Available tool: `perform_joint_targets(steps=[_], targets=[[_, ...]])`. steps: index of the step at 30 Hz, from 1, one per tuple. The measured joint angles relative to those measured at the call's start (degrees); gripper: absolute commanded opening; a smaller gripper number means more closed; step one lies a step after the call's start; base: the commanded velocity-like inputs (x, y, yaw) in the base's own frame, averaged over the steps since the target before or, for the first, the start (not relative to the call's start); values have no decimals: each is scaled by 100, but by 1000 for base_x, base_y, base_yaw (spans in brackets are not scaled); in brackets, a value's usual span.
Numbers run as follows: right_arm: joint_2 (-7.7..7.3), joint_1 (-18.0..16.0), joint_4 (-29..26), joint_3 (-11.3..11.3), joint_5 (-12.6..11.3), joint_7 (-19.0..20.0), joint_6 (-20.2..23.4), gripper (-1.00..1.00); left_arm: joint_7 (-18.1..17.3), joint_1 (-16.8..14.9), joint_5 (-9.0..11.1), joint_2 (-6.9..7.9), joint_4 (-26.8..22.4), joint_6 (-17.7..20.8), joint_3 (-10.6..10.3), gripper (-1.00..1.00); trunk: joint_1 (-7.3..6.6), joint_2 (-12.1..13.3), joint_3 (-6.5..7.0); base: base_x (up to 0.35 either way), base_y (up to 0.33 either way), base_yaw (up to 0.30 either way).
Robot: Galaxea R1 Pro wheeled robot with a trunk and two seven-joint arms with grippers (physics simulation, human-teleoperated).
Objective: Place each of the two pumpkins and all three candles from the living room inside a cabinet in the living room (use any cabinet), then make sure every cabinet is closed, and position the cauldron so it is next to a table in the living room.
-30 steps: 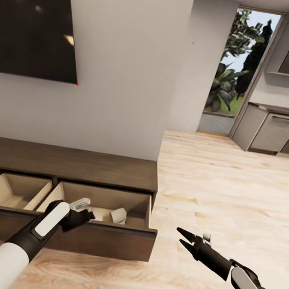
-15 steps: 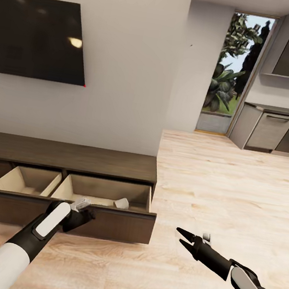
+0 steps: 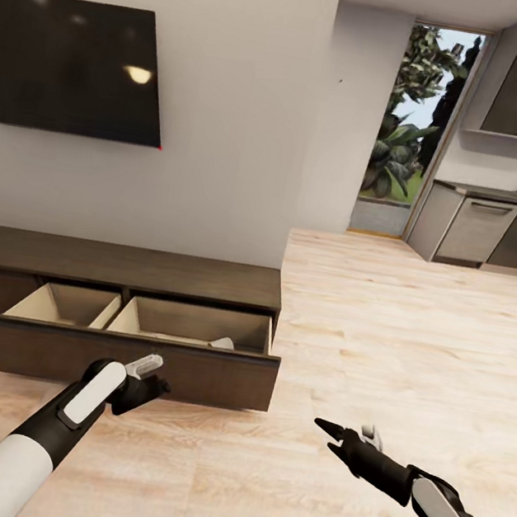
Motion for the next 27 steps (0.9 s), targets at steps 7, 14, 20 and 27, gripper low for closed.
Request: perform_joint_targets(steps=[7, 14, 20, 27], targets=[[273, -12, -80, 22, 417, -472, 13, 100, -1, 0, -9, -3, -3, 0, -3, 100, 154, -281, -126, -5, 0, 0], [1132, -11, -105, 2, 1667, -793, 139, 100, -12, 0, -17, 1, -11, 0, -15, 100, 242, -443, -198, 0, 0, 0], [1198, -10, -101, -17, 1867, -805, 163, 100, -14, 0, -23, 1, -40, 1, -124, 100, 242, -443, -198, 0, 94, 0], [1203, -11, -270, 2, 1885, -1400, 162, 100, -14, -1, -26, 1, -33, 1, -287, 100, 240, -446, -198, -51, 262, 0]])
